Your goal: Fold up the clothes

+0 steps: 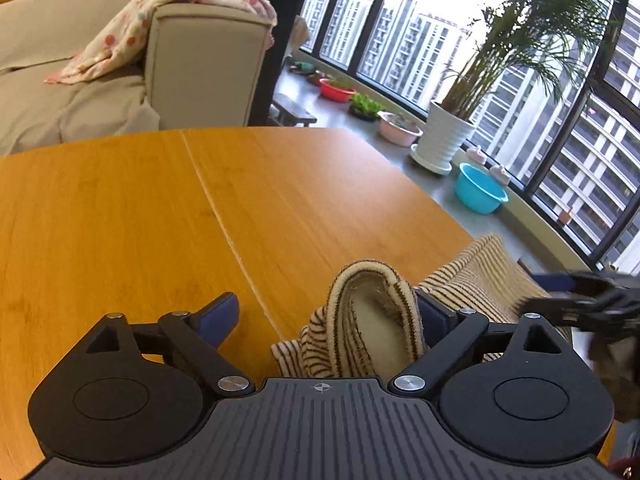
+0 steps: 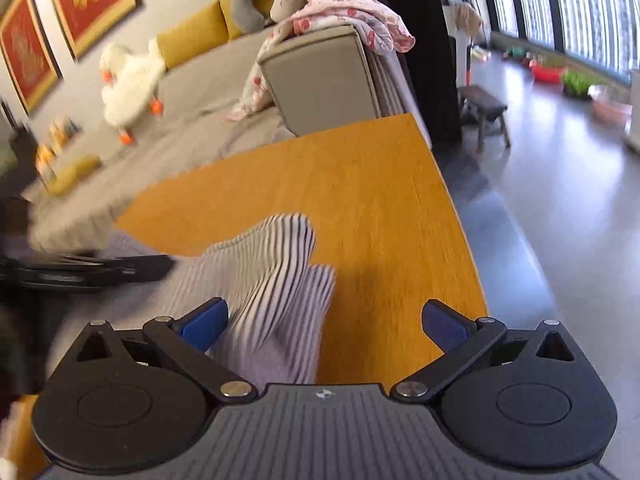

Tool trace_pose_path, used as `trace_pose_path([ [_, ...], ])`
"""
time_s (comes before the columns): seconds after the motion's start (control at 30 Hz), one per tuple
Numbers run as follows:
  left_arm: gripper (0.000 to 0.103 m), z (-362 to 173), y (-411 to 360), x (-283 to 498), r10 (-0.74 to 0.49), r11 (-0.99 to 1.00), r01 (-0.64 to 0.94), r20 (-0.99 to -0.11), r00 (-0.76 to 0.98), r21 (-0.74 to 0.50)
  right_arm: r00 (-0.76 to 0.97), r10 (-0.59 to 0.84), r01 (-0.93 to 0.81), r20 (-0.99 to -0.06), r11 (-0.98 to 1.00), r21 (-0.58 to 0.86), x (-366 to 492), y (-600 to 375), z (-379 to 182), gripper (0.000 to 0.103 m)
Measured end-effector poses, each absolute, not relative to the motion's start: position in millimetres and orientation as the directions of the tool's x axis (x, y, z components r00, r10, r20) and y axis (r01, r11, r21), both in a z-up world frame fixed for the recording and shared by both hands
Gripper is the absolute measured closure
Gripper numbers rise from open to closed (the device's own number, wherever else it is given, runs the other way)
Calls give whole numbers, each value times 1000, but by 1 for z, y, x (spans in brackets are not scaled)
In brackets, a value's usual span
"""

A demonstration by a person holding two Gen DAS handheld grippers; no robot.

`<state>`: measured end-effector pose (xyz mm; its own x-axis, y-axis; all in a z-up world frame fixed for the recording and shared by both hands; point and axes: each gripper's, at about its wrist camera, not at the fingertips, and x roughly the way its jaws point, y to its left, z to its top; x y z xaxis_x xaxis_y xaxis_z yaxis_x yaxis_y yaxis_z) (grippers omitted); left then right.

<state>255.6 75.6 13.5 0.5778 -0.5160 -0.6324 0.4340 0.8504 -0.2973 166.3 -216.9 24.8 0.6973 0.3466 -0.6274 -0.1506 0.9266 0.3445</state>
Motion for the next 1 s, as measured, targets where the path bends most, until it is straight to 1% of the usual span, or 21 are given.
trace_pose_path([
  [0.1,8,13,78,252,-516,853,418,-629,582,-312,632,456,-172,-627,871,460,138,-227,25,0],
  [0.17,8,12,79,250,-515,854,411,-626,586,-319,595,510,-155,-622,832,533,133,-226,17,0],
  [0.2,8,13,79,248,-516,854,410,-624,587,-321,577,535,-145,-617,810,568,131,-226,13,5],
  [0.23,8,13,80,247,-517,854,409,-622,588,-323,558,561,-133,-611,788,602,128,-225,10,16],
  [0.27,8,13,81,245,-520,852,408,-619,589,-327,540,586,-121,-603,764,634,126,-224,6,22],
  [0.33,10,12,83,239,-529,847,411,-614,586,-338,504,636,-93,-584,713,695,122,-223,-2,39],
  [0.37,10,12,85,233,-535,843,415,-613,581,-343,487,660,-77,-573,685,724,120,-222,-6,44],
  [0.4,12,12,87,228,-542,839,418,-613,576,-348,469,683,-61,-559,657,751,118,-222,-10,52],
  [0.5,14,12,94,211,-560,826,430,-610,561,-364,483,670,-59,-564,667,743,142,-217,-8,52],
  [0.57,14,15,97,191,-550,832,441,-608,573,-337,508,623,-85,-595,724,685,156,-210,-2,52],
  [0.6,14,16,100,182,-553,830,446,-605,574,-335,522,596,-99,-610,753,651,162,-208,1,51],
  [0.63,14,18,102,174,-559,825,450,-602,570,-341,536,568,-112,-624,781,615,169,-207,4,45],
  [0.67,14,19,104,166,-567,821,453,-600,565,-349,551,541,-118,-636,805,582,175,-205,6,42],
  [0.77,8,20,94,144,-586,803,487,-600,545,-344,590,478,-124,-651,850,512,192,-200,11,35],
  [0.83,8,20,84,129,-608,782,525,-599,521,-337,621,432,-117,-654,876,468,202,-197,14,34],
  [0.9,8,20,74,114,-655,737,574,-587,475,-358,643,411,-139,-646,893,429,195,-195,18,34],
  [0.97,8,25,71,103,-706,686,616,-559,434,-387,665,391,-162,-637,907,389,187,-193,22,33],
  [1.0,8,31,76,99,-719,675,625,-537,441,-391,675,382,-172,-631,914,368,183,-192,24,32],
])
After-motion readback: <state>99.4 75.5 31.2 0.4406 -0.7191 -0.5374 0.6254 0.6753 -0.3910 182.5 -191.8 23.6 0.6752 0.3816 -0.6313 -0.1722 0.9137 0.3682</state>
